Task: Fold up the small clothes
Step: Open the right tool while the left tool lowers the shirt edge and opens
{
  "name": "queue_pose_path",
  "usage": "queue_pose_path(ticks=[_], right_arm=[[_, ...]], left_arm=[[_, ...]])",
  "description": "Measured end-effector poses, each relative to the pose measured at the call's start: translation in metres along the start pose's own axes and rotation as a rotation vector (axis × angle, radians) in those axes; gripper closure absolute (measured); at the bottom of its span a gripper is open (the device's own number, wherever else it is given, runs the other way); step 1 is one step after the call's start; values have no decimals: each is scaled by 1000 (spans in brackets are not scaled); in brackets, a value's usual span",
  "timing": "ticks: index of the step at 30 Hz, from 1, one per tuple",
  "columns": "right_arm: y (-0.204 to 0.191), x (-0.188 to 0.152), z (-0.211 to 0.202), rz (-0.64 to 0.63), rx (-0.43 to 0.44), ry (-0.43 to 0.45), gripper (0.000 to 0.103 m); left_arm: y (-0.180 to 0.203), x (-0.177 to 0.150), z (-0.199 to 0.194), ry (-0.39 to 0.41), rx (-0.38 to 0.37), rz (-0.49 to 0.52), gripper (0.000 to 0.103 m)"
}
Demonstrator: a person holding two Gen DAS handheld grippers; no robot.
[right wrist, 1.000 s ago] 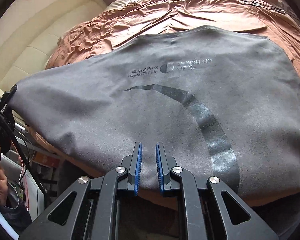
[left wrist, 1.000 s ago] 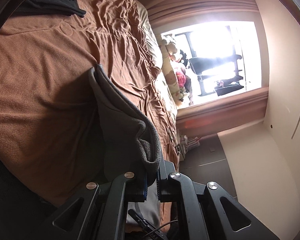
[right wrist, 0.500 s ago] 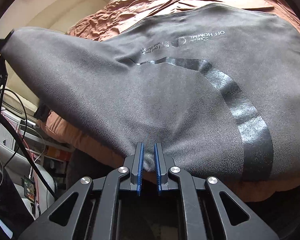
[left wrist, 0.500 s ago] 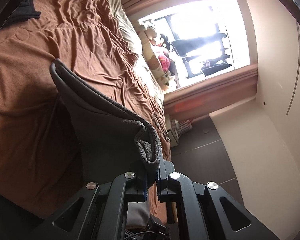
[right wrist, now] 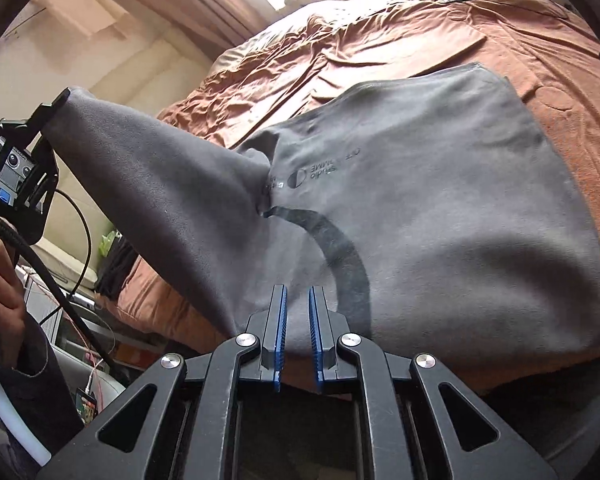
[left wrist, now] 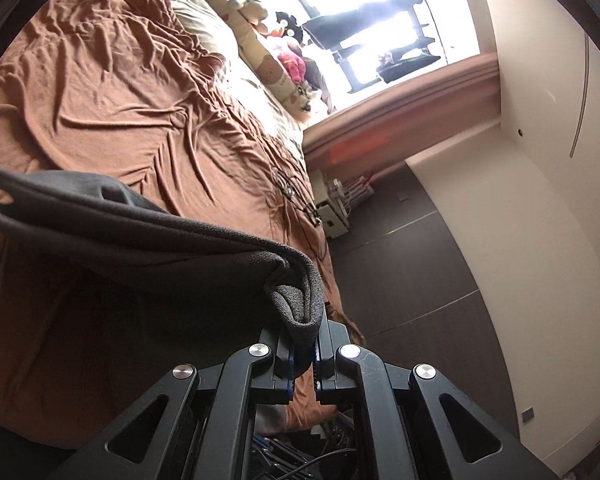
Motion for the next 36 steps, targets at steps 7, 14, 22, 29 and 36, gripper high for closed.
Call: queue_pose_path(ticks=[7, 14, 22, 29, 36], right_arm=[[27, -3, -38, 36, 18, 77, 58], [56, -11, -69, 81, -5, 108, 58], [75, -20, -103, 108, -25, 135, 58], [91, -22, -127, 133, -55, 159, 58], [97, -24, -135, 143, -70, 152, 58]], left_arm=[[27, -21, 41, -101, -12, 57, 97], [44, -47, 77, -185, -13, 92, 97], [53, -82, 126, -286, -5, 120, 97], [54, -117, 165, -389, -15, 123, 97], [53, -150, 194, -525, 8, 163, 80]])
Point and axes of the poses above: each gripper's, at about its wrist camera, not at the fingertips, and z roughly the way its jaws point, y to its right, x to its top, the point moved 6 cm from there along z, roughly the way its jaws point, and after that the axes turned 15 degrees about z, right-handed, at the moved point
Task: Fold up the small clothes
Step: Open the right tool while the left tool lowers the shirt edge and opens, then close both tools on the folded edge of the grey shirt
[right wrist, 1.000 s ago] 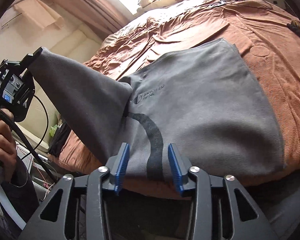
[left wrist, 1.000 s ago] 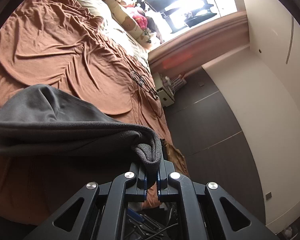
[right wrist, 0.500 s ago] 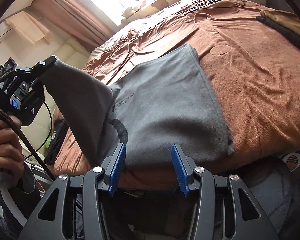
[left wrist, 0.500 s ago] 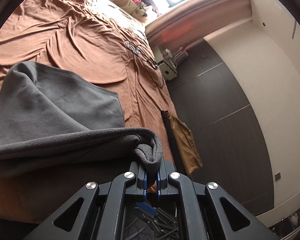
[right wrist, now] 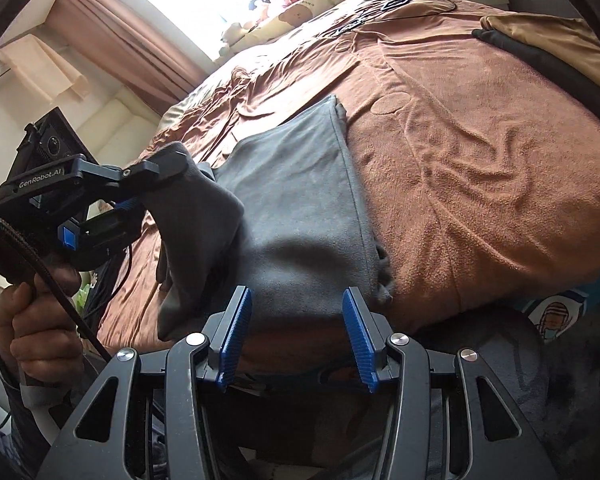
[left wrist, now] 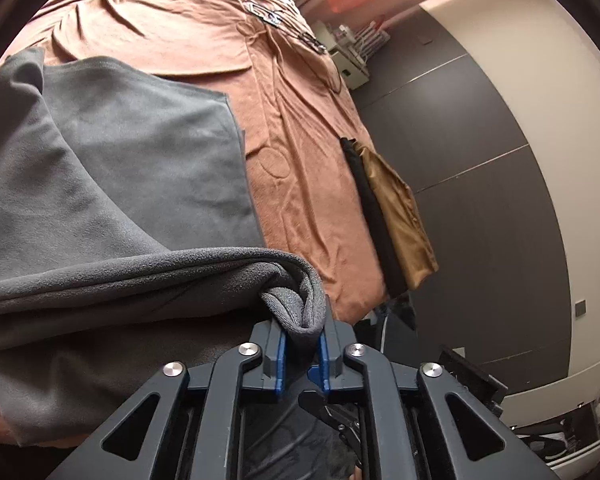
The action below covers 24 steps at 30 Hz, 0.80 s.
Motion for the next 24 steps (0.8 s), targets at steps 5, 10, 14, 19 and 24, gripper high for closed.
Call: queue_pose_path(ticks=[5, 10, 14, 19, 24], right_arm=[[-6, -2, 12, -15, 7, -35, 54], [-13, -2, 29, -38, -4, -60, 45], [-12, 1, 37, -66, -42, -46, 45], [-22, 3, 35, -123, -62, -13, 45], [-30, 4, 34, -136, -43, -7, 45]], left_arm=[[-17, -6, -19, 48, 2, -33, 18], [-50, -15, -55, 88, 63, -82, 18], [-83, -31, -85, 121, 113, -151, 18], [-122, -53, -110, 141, 159, -250, 18], [-145, -67, -114, 151, 143, -326, 18]])
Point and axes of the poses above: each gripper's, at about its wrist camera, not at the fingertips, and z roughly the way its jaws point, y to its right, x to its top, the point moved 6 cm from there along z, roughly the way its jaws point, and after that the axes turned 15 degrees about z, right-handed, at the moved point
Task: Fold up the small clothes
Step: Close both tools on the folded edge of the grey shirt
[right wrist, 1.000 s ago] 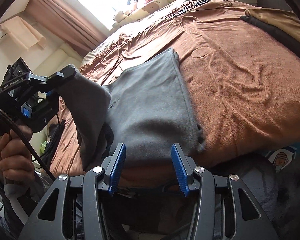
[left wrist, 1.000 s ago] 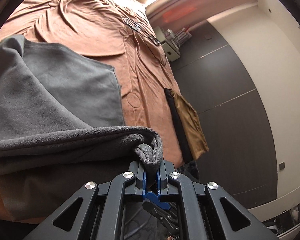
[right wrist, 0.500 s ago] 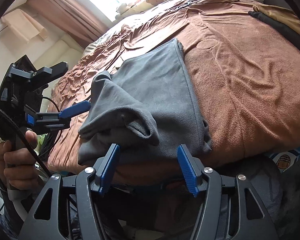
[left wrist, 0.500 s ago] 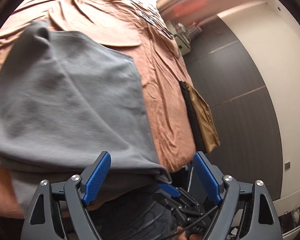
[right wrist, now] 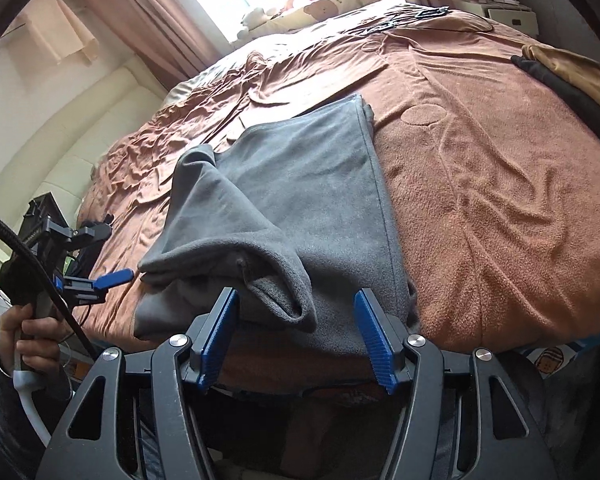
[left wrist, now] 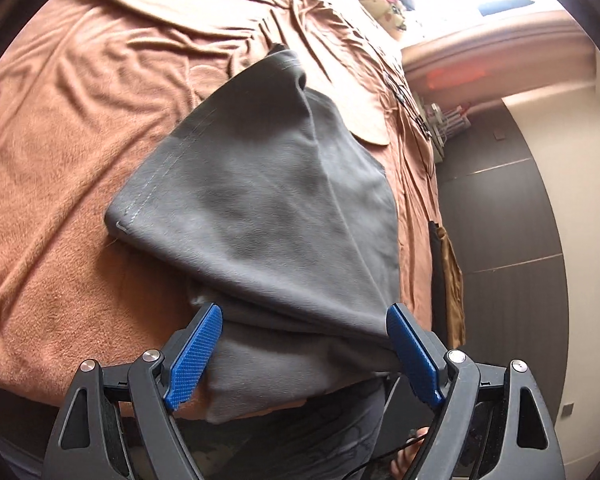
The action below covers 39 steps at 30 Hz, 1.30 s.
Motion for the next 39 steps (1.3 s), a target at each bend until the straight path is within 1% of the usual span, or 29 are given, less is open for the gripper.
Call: queue_pose_path(ticks=[1, 3, 5, 6, 7, 8, 10, 11, 12, 13, 14, 15, 16, 17, 18, 19, 20, 21, 23, 26, 29, 32, 34, 36, 39], right_arm=[[-2, 0, 0, 3, 7, -1, 45], [-1, 3, 0, 11, 23, -4, 45], [1, 5, 3, 13, 20, -2, 45], [2, 6, 5, 10, 9, 1, 45], [3, 6, 7, 8, 0, 0, 45], [3, 5, 8, 8, -2, -3, 45], [0, 5, 10, -3, -5, -9, 45], [-1, 4, 11, -13, -10, -9, 45], [-2, 4, 12, -20, -12, -9, 45], [-3, 5, 13, -25, -11, -11, 45], [-3, 5, 14, -31, -13, -11, 45], [-4, 5, 14, -41, -18, -8, 46], [-5, 5, 14, -52, -25, -3, 51], [-6, 5, 14, -61, -25, -2, 54], [-6, 4, 14, -65, -20, -3, 60], [-6, 4, 14, -64, -18, -3, 65], [-4, 4, 15, -66, -20, -5, 68], [-3, 4, 15, -71, -26, -7, 74], [-3, 3, 16, -83, -37, -7, 78], [-5, 2, 12, -87, -26, 1, 82], [-2, 3, 9, -78, -18, 9, 85], [4, 5, 7, -56, -8, 10, 90], [8, 6, 6, -20, 9, 5, 96], [14, 6, 6, 2, 17, -1, 99], [18, 3, 4, 31, 43, -12, 99]], left_arm=[[-3, -1, 2, -6, -7, -4, 18], [-9, -4, 8, -35, 13, -11, 17], [-13, -6, 17, -51, 1, -37, 18], [-17, -7, 21, -54, -2, -48, 18], [-21, -7, 24, -55, 14, -58, 18], [-26, -6, 27, -50, 30, -71, 19], [-32, -1, 30, -33, 39, -98, 21], [-35, 2, 31, -20, 48, -107, 31], [-38, 6, 32, -16, 73, -108, 41], [-41, 9, 32, -16, 100, -112, 48], [-43, 10, 29, -16, 119, -119, 63], [-44, 12, 27, -14, 131, -118, 73], [-43, 15, 24, -9, 142, -109, 76], [-42, 17, 21, -1, 149, -98, 82], [-41, 20, 19, 4, 151, -87, 85], [-38, 22, 16, 9, 150, -76, 86], [-37, 25, 13, 16, 147, -67, 87], [-35, 28, 12, 21, 153, -56, 88], [-31, 31, 4, 31, 171, -25, 90], [-23, 37, 1, 33, 177, 0, 91], [-13, 46, -2, 47, 148, 9, 93], [5, 61, -3, 84, 124, 27, 93], [18, 73, -4, 107, 114, 51, 93], [32, 85, -2, 117, 98, 73, 94], [54, 103, 2, 130, 86, 113, 94]])
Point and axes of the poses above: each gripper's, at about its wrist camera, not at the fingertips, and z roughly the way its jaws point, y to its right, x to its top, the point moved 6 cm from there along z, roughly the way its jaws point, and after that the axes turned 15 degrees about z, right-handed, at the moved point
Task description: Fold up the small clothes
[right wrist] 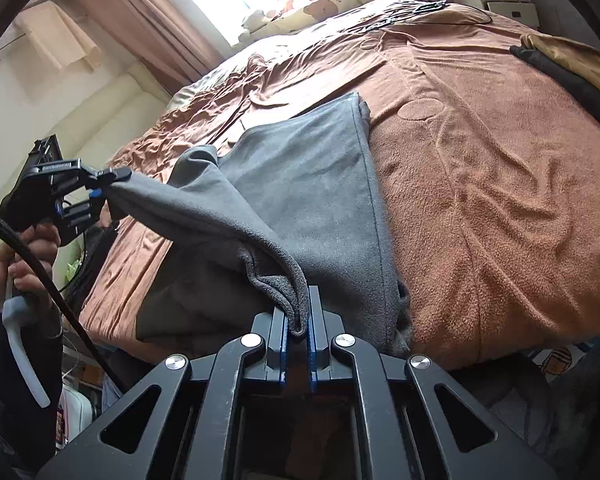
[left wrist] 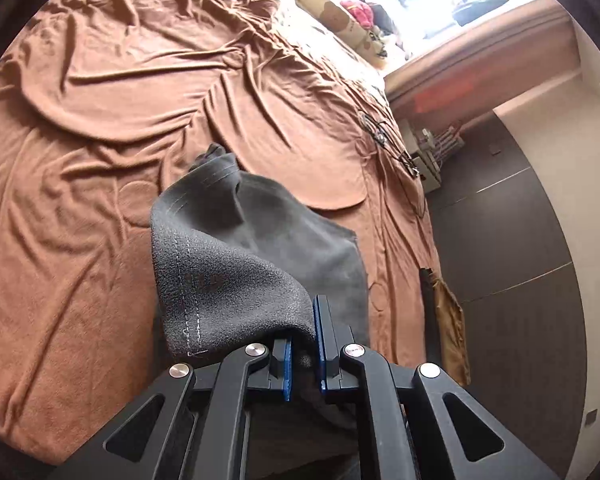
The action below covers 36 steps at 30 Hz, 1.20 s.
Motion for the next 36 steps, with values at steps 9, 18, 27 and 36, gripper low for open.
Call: queue_pose_path(ticks=[9, 18, 27, 36], right_arm=[[7, -6, -7, 90, 90, -47, 100], [26, 3, -13, 147, 125, -62, 100], [60, 5, 8, 238, 99, -97, 100], [67, 0, 9, 261, 112, -97, 100]], left_arm=[[59, 47, 30, -18, -31, 101, 94], [89, 65, 97, -105, -12, 165, 94], [89, 62, 176, -210, 7, 187, 94], [92, 59, 224, -261, 49, 221, 95]])
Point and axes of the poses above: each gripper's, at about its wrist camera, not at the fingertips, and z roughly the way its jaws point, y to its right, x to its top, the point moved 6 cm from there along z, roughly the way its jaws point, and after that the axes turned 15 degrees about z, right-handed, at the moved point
